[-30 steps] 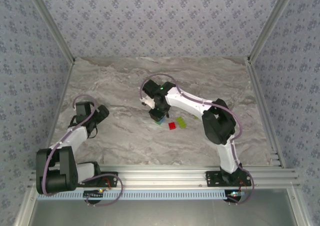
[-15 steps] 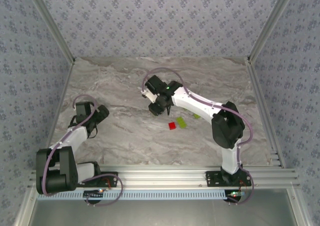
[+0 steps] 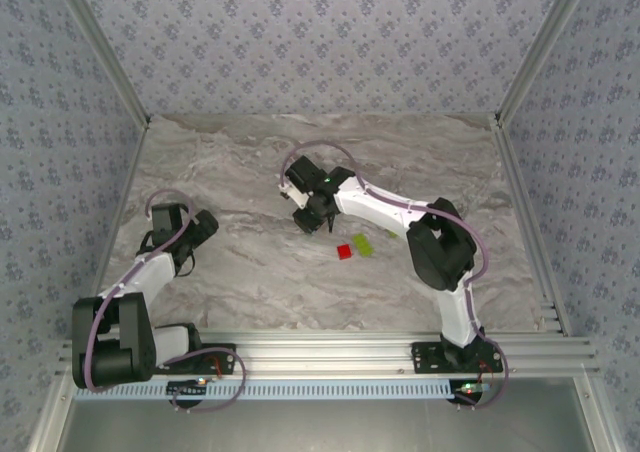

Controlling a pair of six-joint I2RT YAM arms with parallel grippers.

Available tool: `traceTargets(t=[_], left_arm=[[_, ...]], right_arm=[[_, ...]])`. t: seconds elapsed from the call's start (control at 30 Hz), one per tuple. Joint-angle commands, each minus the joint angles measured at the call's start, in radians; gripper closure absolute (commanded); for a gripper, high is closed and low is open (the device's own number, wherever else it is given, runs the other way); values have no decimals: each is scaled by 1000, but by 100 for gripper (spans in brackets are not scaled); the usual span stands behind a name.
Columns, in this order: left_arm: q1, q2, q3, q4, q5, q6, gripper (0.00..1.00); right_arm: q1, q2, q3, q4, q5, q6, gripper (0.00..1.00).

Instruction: Assemble a carrot with lego

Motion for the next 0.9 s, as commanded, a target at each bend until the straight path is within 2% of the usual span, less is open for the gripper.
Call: traceTargets(t=[0.0, 0.27, 0.4, 0.53, 0.67, 0.87], left_arm=[[10, 4, 38, 9, 9, 14, 3], [9, 4, 38, 9, 9, 15, 3], [8, 4, 38, 9, 9, 15, 3], [10, 4, 38, 9, 9, 15, 3], [10, 6, 39, 9, 11, 15, 3], [9, 6, 38, 9, 10, 15, 3]], right_arm=[[6, 14, -11, 6, 17, 20, 72], [9, 19, -31, 3, 16, 15, 64], [8, 18, -28, -8, 18, 11, 53], [9, 5, -19, -13, 18, 11, 37], [7, -36, -17, -3, 20, 11, 28], [0, -175, -51, -16, 94, 24, 24]])
